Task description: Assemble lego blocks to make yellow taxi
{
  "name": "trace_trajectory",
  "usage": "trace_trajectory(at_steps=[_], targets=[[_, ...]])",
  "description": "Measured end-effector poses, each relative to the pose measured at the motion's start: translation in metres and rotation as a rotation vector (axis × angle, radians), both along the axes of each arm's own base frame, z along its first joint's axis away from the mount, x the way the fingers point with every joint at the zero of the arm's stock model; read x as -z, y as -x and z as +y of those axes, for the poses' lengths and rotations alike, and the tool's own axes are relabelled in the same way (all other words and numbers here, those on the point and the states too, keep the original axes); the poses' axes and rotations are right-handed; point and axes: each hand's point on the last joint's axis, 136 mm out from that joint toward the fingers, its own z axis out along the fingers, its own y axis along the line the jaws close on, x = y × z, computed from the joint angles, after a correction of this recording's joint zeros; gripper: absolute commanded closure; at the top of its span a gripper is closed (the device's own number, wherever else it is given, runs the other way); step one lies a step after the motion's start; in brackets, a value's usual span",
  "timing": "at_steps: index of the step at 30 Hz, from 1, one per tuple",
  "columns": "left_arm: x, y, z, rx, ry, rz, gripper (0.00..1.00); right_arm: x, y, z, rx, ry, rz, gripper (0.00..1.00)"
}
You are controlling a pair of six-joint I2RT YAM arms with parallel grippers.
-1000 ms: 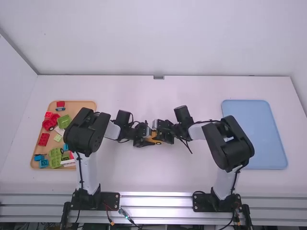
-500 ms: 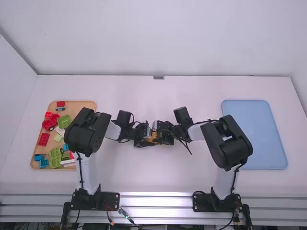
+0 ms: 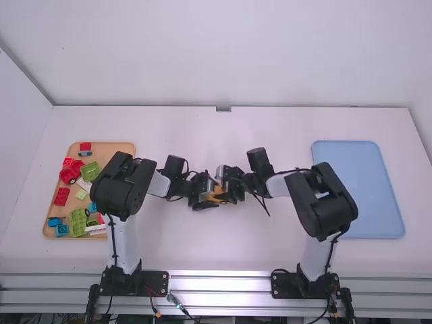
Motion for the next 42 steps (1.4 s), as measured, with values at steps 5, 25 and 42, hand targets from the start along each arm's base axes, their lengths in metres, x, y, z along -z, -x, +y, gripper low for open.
trace_trajectory(at_steps=[5,25,42], targets=[[0.000,0.000,0.000,-0.010,-0.001,0.018,0.01,-0.021,0.000,-0.020,0.011,-0.024,-0.010,0.05],[-0.106,0.012,0.036,-0.008,-0.217,0.056,0.01,0.001,0.009,-0.035,0.084,-0.135,-0.057,0.01],[-0.114,-0.005,0.066,-0.069,-0.233,-0.017,0.01,0.038,-0.002,0.017,0.032,-0.088,0.060,0.10]])
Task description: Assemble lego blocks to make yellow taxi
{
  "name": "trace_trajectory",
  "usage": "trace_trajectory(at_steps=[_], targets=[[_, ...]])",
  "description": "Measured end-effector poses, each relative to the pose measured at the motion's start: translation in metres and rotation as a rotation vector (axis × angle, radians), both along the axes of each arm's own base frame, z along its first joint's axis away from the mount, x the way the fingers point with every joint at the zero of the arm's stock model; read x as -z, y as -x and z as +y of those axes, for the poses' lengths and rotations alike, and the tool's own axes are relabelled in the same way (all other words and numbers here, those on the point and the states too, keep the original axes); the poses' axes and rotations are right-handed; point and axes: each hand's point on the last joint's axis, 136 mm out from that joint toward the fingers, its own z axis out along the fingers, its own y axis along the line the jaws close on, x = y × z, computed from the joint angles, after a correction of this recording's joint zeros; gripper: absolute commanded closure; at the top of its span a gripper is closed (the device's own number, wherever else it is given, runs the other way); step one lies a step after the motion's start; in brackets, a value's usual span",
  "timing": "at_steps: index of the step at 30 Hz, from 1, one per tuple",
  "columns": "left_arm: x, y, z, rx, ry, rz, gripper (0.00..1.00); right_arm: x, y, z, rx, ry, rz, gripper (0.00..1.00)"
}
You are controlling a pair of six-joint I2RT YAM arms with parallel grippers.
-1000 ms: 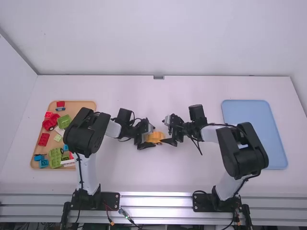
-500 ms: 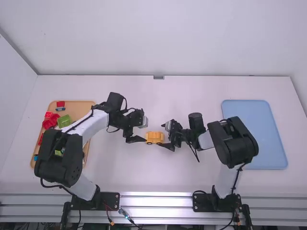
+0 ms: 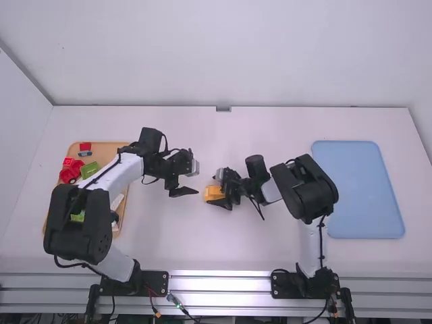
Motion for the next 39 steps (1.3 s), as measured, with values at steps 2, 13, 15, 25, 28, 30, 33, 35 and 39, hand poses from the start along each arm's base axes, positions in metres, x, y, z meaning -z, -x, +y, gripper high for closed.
trace_trajectory(at_steps=[2,13,15,25,28,30,33,35,39], targets=[[0.000,0.000,0.000,0.000,0.000,0.000,0.01,0.003,0.001,0.001,-0.002,0.008,0.016,0.17],[0.001,0.000,0.001,-0.001,-0.003,0.003,0.01,0.003,-0.002,0.001,0.008,0.016,0.012,0.49],[0.001,0.000,0.002,-0.005,-0.003,0.003,0.01,0.003,-0.002,0.002,0.011,0.015,0.012,0.51],[-0.001,-0.005,0.001,-0.005,-0.001,-0.026,0.01,-0.001,-0.026,-0.033,0.136,0.068,0.058,0.54],[-0.003,-0.011,0.001,-0.006,0.002,-0.061,0.01,-0.016,-0.049,-0.067,0.250,0.124,0.033,0.55],[0.000,-0.015,0.001,-0.006,0.005,-0.090,0.01,-0.034,-0.072,-0.104,0.371,0.168,-0.004,0.55],[0.002,-0.018,0.001,-0.013,0.010,-0.116,0.01,-0.055,-0.096,-0.159,0.541,0.225,-0.048,0.55],[0.003,-0.022,0.001,-0.023,0.009,-0.134,0.01,-0.064,-0.106,-0.192,0.637,0.250,-0.065,0.55],[0.000,-0.036,0.004,-0.069,-0.001,-0.168,0.01,-0.072,-0.119,-0.283,0.875,0.291,-0.060,0.55]])
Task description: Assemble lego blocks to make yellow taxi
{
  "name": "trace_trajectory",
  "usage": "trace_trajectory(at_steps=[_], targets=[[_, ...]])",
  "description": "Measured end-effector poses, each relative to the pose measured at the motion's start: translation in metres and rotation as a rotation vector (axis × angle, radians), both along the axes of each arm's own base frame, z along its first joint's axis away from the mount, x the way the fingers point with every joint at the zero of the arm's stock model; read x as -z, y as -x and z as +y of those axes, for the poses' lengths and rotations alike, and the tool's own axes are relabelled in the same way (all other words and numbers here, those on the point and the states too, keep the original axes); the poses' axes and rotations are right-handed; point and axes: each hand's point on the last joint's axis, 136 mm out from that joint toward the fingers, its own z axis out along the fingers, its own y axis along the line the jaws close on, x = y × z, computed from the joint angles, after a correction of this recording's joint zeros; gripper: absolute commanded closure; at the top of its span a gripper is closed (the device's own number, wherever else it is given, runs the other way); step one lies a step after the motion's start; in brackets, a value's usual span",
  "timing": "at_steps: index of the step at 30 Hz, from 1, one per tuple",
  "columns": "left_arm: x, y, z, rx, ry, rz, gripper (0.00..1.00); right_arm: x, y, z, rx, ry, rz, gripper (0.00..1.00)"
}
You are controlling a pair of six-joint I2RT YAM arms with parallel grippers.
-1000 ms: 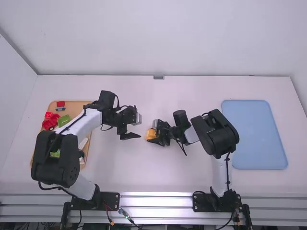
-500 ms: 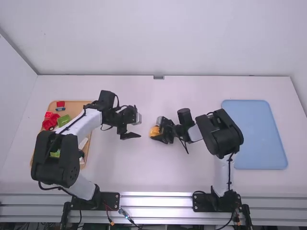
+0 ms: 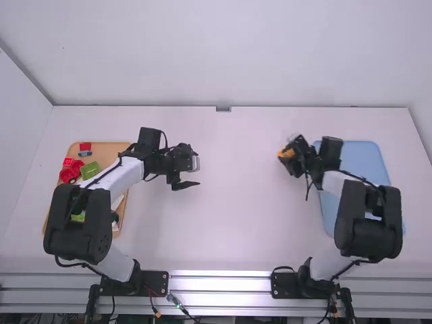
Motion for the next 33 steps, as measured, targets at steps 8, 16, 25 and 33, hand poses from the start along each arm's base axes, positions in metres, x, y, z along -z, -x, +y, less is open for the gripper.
trace_trajectory(at_steps=[8,16,25,33], targets=[[-0.006,-0.017,0.004,-0.055,-0.003,-0.046,0.01,0.007,0.024,-0.141,0.369,-0.049,0.030,0.57],[-0.008,-0.022,0.006,-0.068,-0.003,-0.063,0.01,0.051,0.029,-0.169,0.460,-0.103,0.075,0.51],[-0.011,-0.027,0.006,-0.090,0.013,-0.067,0.01,0.069,0.031,-0.176,0.516,-0.128,0.116,0.01],[-0.025,-0.055,0.014,-0.272,0.064,-0.059,0.01,0.058,0.046,-0.175,0.587,-0.142,0.306,0.01]])
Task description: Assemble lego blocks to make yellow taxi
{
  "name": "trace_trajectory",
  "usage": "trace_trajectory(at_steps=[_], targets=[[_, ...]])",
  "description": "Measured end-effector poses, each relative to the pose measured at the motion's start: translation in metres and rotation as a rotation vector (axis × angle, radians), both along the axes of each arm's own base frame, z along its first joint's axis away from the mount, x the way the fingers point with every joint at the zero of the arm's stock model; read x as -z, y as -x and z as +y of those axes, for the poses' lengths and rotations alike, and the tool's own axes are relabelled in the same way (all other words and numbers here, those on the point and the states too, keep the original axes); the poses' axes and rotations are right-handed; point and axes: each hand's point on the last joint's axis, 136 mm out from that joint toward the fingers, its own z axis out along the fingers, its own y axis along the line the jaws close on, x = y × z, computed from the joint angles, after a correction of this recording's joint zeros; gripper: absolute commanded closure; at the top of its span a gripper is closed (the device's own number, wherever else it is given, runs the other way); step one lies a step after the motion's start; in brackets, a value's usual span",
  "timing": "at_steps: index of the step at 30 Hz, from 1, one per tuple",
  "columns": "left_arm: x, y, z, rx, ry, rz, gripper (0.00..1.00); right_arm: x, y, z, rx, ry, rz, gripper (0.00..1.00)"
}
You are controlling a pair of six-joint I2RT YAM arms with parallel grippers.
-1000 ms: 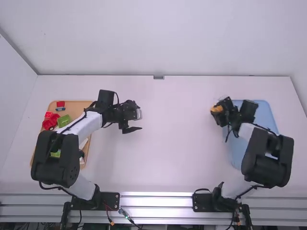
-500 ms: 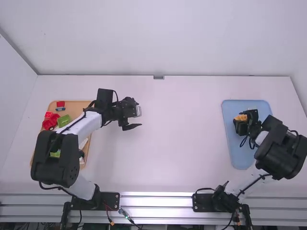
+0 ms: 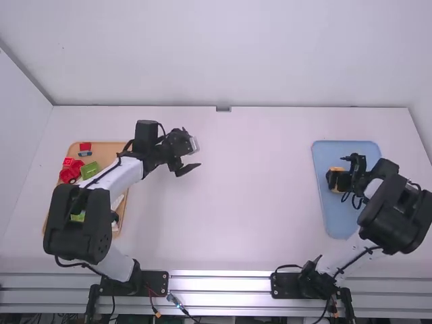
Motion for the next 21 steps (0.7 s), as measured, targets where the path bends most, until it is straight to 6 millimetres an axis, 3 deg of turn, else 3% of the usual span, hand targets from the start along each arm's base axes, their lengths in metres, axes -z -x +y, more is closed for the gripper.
trace_trajectory(at_steps=[5,7,11,12,14,15,18,19,21], targets=[[-0.003,-0.018,0.013,-0.204,0.055,0.071,0.01,-0.057,-0.012,0.015,-0.035,0.043,0.002,0.01],[-0.006,-0.021,0.020,-0.287,0.077,0.101,0.01,-0.092,-0.018,0.027,-0.054,0.092,-0.044,0.01],[-0.026,-0.017,0.033,-0.437,0.114,0.142,0.01,-0.145,-0.023,0.058,-0.073,0.163,-0.129,0.01],[-0.031,-0.015,0.036,-0.458,0.118,0.147,0.01,-0.149,-0.023,0.062,-0.077,0.166,-0.135,0.01],[-0.054,-0.004,0.045,-0.525,0.133,0.136,0.01,-0.171,-0.018,0.094,-0.125,0.183,-0.159,0.01],[-0.057,-0.003,0.046,-0.531,0.134,0.134,0.01,-0.172,-0.017,0.095,-0.128,0.184,-0.160,0.01],[-0.091,0.019,0.055,-0.575,0.146,0.094,0.01,-0.206,-0.009,0.143,-0.223,0.211,-0.233,0.01],[-0.092,0.020,0.055,-0.577,0.146,0.094,0.01,-0.207,-0.008,0.145,-0.227,0.211,-0.235,0.01],[-0.109,0.032,0.058,-0.589,0.156,0.068,0.02,-0.222,0.000,0.171,-0.283,0.219,-0.267,0.02]])
